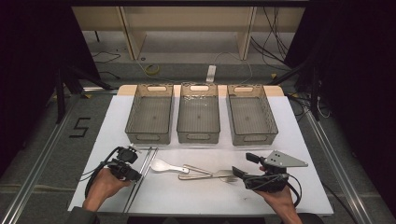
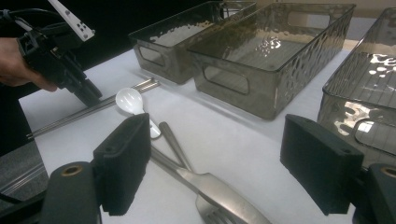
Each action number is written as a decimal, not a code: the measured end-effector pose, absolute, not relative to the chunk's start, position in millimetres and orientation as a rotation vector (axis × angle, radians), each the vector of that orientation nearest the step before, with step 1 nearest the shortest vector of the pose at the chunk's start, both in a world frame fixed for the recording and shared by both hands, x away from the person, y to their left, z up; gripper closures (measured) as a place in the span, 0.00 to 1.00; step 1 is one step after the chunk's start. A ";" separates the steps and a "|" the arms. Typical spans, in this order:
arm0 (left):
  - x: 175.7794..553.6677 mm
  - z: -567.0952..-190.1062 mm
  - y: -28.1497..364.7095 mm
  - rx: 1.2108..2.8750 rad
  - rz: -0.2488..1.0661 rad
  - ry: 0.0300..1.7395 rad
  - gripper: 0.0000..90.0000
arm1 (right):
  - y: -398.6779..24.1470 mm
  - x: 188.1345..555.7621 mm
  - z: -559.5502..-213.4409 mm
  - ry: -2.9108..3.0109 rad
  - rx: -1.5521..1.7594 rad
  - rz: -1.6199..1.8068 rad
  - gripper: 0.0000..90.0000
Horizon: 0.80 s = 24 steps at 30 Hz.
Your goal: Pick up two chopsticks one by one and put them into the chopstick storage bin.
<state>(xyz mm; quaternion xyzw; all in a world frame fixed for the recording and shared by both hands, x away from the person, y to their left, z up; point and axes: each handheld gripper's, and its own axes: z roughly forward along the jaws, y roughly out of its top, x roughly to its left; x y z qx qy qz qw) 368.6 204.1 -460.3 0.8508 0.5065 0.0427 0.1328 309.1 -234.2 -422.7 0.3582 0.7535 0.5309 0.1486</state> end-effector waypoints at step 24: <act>372.2 -462.9 203.6 2.479 0.126 1.501 0.94 | -233.2 309.4 -423.3 2.176 1.032 1.506 0.29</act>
